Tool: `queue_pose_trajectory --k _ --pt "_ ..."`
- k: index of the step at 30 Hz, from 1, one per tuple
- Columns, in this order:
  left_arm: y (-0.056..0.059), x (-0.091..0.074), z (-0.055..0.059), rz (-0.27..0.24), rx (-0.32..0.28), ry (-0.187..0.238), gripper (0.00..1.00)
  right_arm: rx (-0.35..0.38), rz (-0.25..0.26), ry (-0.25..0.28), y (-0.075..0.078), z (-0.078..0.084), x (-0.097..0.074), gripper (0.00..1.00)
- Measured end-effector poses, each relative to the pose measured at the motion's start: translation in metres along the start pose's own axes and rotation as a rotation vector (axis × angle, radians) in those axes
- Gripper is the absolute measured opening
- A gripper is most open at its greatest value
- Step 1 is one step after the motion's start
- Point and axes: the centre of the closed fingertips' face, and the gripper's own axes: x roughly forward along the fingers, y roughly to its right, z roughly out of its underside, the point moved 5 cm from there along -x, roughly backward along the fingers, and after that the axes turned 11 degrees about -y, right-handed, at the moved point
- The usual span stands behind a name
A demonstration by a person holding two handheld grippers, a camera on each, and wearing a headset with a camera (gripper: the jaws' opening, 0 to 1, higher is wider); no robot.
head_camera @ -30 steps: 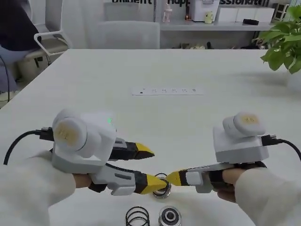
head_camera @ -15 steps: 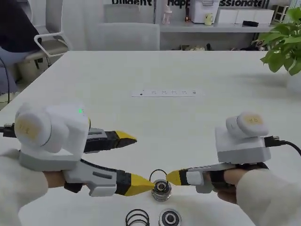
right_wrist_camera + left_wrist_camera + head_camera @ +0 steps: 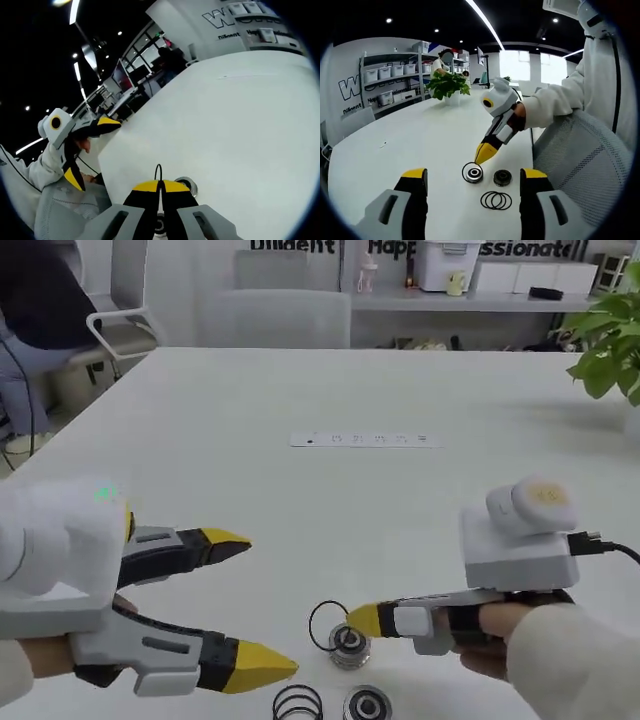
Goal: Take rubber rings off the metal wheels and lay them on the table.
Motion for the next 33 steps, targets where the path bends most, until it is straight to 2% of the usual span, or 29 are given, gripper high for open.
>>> queue_pose_trajectory --k 4,8,12,15,22,30,33 --pt "0.005 -0.006 0.011 -0.018 -0.012 -0.026 0.75 -0.012 -0.020 -0.013 -0.006 0.001 0.003 0.00" --pt "0.013 -0.014 0.022 -0.019 -0.039 -0.030 0.75 -0.022 -0.045 -0.026 -0.013 0.002 0.005 0.00" --pt "0.013 -0.018 0.031 -0.029 -0.064 -0.039 0.76 -0.032 -0.068 -0.045 -0.019 0.005 0.008 0.00" --pt "0.014 -0.014 0.038 -0.016 -0.082 -0.063 0.78 -0.039 -0.076 -0.061 -0.022 0.007 0.010 0.00" --pt "0.022 -0.006 0.049 0.033 -0.071 -0.127 0.81 -0.046 -0.094 -0.085 -0.025 0.011 0.012 0.00" --pt "0.027 -0.003 0.055 0.065 -0.084 -0.157 0.86 -0.058 -0.123 -0.136 -0.030 0.019 0.018 0.00" --pt "0.028 -0.001 0.058 0.074 -0.082 -0.177 0.86 -0.067 -0.142 -0.178 -0.034 0.025 0.023 0.00"
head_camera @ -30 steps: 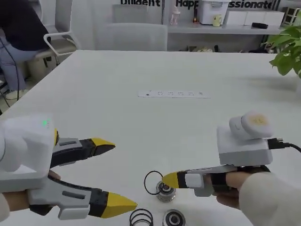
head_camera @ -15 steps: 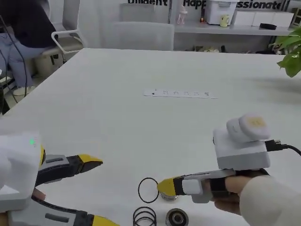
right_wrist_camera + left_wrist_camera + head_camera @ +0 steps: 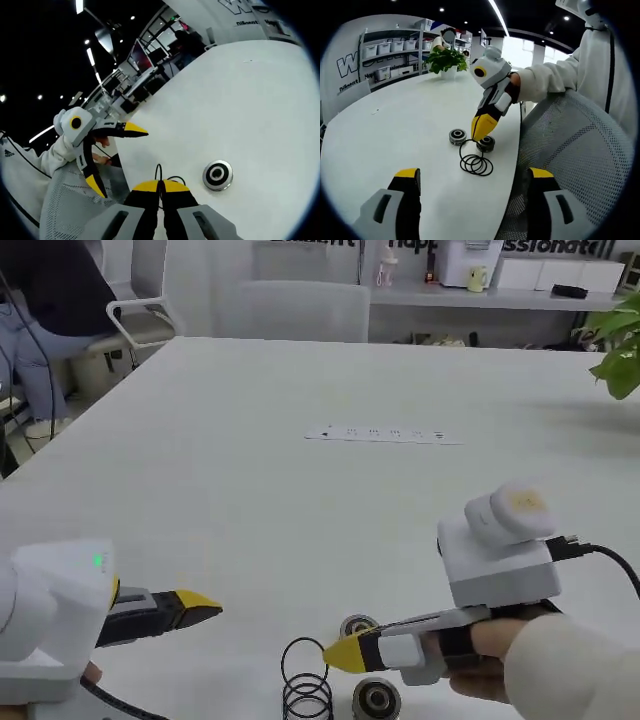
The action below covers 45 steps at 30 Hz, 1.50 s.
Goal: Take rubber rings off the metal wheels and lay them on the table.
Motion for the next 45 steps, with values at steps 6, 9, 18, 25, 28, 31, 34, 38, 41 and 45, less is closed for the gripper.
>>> queue_pose_trajectory --k 6,9,18,25,28,31,34,38,41,45 --pt "0.000 0.002 0.005 0.001 0.000 -0.030 0.86 -0.017 -0.015 -0.065 -0.003 0.009 0.007 0.00" --pt "0.001 0.002 0.005 0.004 -0.001 -0.029 0.85 -0.024 -0.005 -0.090 -0.002 0.012 0.009 0.00" --pt "0.003 0.005 0.011 0.021 0.001 -0.066 0.83 -0.042 0.024 -0.147 0.002 0.021 0.014 0.00" --pt "0.002 0.005 0.011 0.022 -0.004 -0.067 0.83 -0.048 0.054 -0.149 0.007 0.021 0.014 0.00" --pt "0.002 0.005 0.012 0.022 -0.004 -0.069 0.83 -0.077 0.082 -0.152 0.007 0.020 0.014 0.00" --pt "0.002 0.005 0.012 0.023 -0.005 -0.072 0.83 -0.090 0.093 -0.151 0.007 0.019 0.015 0.00" --pt "0.002 0.006 0.013 0.024 -0.005 -0.077 0.83 -0.107 0.106 -0.163 0.007 0.020 0.016 0.00" --pt "0.002 0.006 0.013 0.023 -0.006 -0.078 0.83 -0.134 0.124 -0.171 0.007 0.020 0.017 0.00" --pt "0.003 0.006 0.014 0.024 -0.006 -0.080 0.82 -0.163 0.149 -0.174 0.008 0.019 0.017 0.00" --pt "0.003 0.006 0.015 0.026 -0.005 -0.084 0.82 -0.195 0.163 -0.185 0.007 0.019 0.018 0.00"
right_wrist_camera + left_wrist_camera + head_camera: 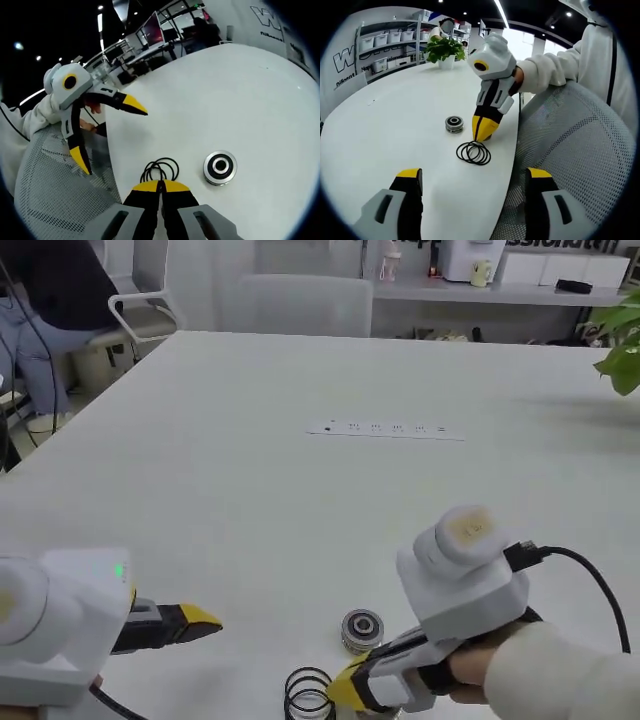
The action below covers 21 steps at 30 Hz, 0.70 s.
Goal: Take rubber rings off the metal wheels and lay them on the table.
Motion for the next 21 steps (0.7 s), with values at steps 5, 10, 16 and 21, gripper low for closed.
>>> queue_pose_trajectory --k 5,10,16,21 --pt "0.0004 0.0001 -0.0001 -0.001 0.003 -0.003 0.82 -0.041 0.024 -0.016 -0.0008 -0.0004 0.0007 0.00" --pt "0.0009 0.0001 0.0000 0.000 0.002 -0.005 0.81 -0.056 0.039 -0.010 0.0004 -0.0019 0.0005 0.03" --pt "0.0009 0.0004 0.0010 0.001 0.003 -0.010 0.81 -0.069 0.051 -0.010 0.0009 -0.0024 0.0002 0.05" --pt "0.0005 0.0007 0.0018 0.002 0.004 -0.013 0.81 -0.074 0.058 -0.010 0.0015 -0.0027 -0.0007 0.08"
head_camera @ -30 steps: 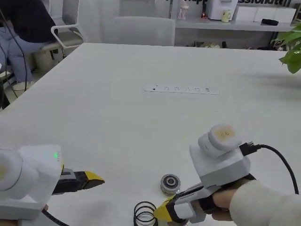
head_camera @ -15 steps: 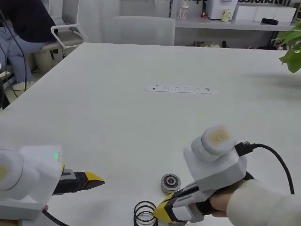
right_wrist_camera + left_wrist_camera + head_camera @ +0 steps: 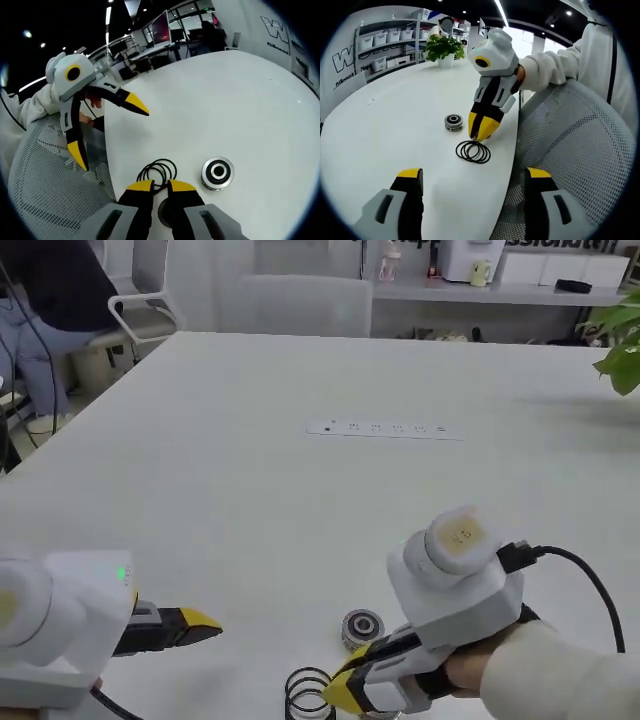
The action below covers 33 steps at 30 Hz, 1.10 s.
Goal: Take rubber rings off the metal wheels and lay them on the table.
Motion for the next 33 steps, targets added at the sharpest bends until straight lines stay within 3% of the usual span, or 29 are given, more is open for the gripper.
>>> queue_pose_trajectory --k 7,22,30,33 --pt "0.000 0.000 0.000 0.001 0.001 -0.002 0.81 0.010 0.013 0.011 0.004 -0.001 -0.003 0.10" --pt "0.000 -0.001 -0.003 -0.004 0.005 0.011 0.81 0.027 0.050 0.100 0.009 -0.014 -0.026 0.12" --pt "0.000 -0.004 -0.007 -0.005 0.004 0.034 0.82 0.056 0.050 0.204 0.010 -0.026 -0.045 0.16" --pt "0.003 -0.009 -0.017 0.001 0.009 0.070 0.84 0.063 0.037 0.239 0.007 -0.030 -0.053 0.19"
